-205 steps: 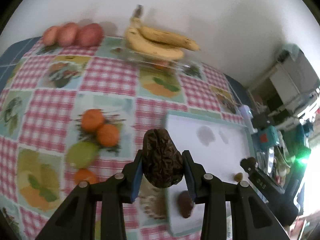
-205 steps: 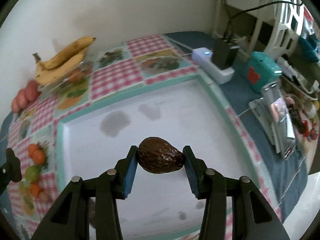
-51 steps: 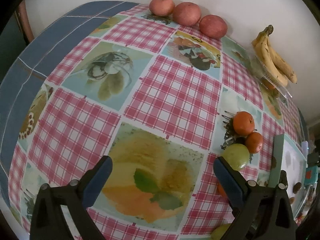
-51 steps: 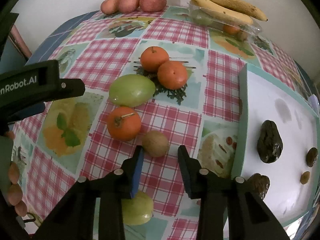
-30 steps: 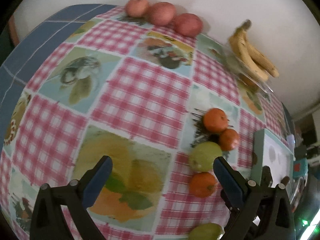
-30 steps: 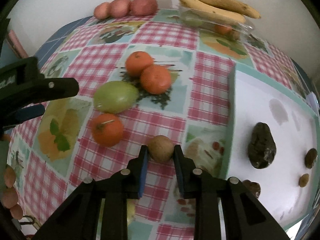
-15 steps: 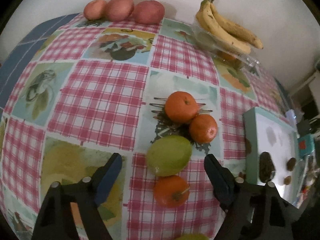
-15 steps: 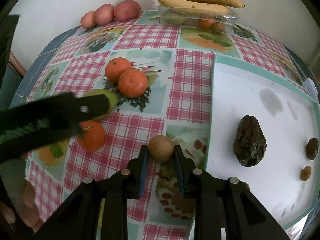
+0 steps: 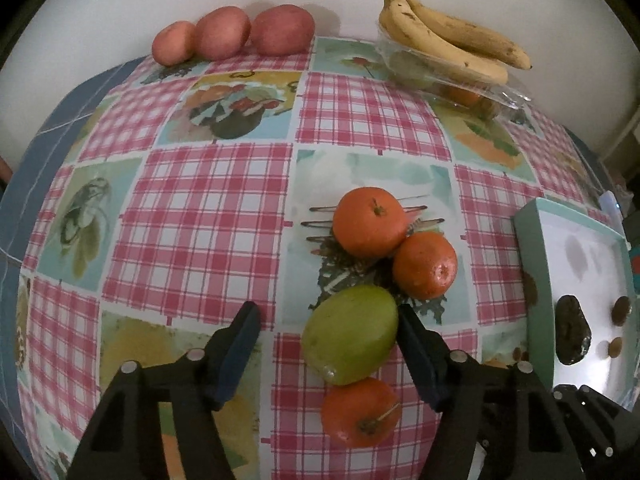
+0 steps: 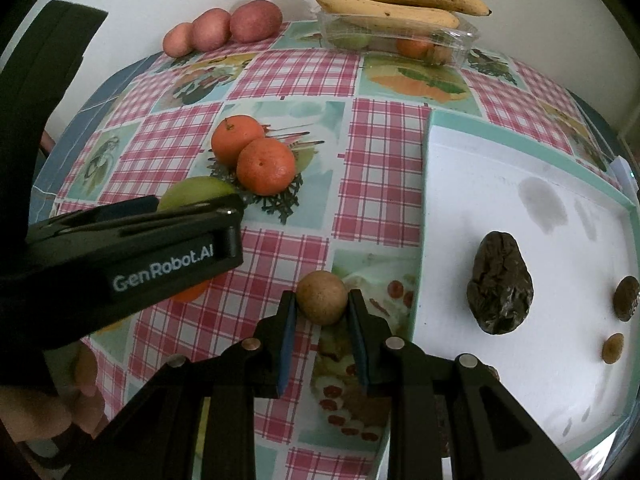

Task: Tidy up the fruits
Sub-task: 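Grasp the green mango with the left tool while the right tool holds the kiwi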

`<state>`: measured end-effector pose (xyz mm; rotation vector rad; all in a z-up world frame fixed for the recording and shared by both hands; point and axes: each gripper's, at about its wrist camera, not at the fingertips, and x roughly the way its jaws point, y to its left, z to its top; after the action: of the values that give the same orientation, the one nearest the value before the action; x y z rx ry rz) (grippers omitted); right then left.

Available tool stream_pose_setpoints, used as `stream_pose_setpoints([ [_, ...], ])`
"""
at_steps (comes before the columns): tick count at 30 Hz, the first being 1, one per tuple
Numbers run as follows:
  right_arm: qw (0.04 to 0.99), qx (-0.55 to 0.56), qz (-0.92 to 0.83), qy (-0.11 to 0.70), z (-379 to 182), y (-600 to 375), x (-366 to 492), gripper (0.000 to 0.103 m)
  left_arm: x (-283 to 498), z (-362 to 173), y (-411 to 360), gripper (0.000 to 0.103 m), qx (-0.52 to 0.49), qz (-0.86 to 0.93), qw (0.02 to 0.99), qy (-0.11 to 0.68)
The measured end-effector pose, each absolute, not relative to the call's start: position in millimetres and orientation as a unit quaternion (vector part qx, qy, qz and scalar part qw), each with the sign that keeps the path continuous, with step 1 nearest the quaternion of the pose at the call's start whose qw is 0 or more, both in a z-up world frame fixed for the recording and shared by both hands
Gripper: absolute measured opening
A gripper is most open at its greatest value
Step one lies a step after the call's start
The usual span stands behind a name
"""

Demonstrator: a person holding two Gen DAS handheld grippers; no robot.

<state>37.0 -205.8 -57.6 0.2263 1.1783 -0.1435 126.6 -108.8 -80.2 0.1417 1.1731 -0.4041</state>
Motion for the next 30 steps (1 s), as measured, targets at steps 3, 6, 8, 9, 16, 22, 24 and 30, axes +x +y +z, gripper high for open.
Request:
stream_pose_setpoints([
  [3, 0.823, 0.106, -0.068, 0.554, -57.6, -206.1, 36.8, 0.027, 125.9, -79.0, -103.6, 0.064, 0.055, -0.188, 0.81, 0.552],
  [6, 0.823, 0.106, -0.068, 0.554, -57.3, -205.8, 36.7, 0.027, 130.2, -76.1, -95.8, 0.044, 0.035, -0.189, 0.807, 0.558],
  [8, 0.823, 0.106, -0.068, 0.554, -57.4, -205.7, 36.9, 0.027, 131.8, -75.5, -91.2, 0.044, 0.022, -0.192, 0.803, 0.564],
  [9, 0.823, 0.106, -0.068, 0.554, -57.3, -205.6, 37.0, 0.027, 132.1, -75.5, -89.8, 0.044, 0.02, -0.192, 0.802, 0.565],
  [16, 0.824, 0.108, -0.066, 0.553, -57.7, -207.2, 36.0, 0.027, 135.2, -73.3, -71.5, 0.044, 0.001, -0.17, 0.797, 0.579],
  [22, 0.824, 0.106, -0.067, 0.553, -57.6, -206.6, 36.7, 0.027, 137.7, -74.7, -49.7, 0.044, -0.022, -0.153, 0.796, 0.586],
  [24, 0.824, 0.111, -0.066, 0.552, -57.4, -207.7, 36.4, 0.027, 137.5, -75.3, -44.6, 0.044, -0.021, -0.143, 0.798, 0.585],
  [30, 0.828, 0.121, -0.07, 0.543, -54.6, -212.8, 35.1, 0.026, 138.0, -72.7, -22.6, 0.044, -0.04, -0.132, 0.799, 0.585],
])
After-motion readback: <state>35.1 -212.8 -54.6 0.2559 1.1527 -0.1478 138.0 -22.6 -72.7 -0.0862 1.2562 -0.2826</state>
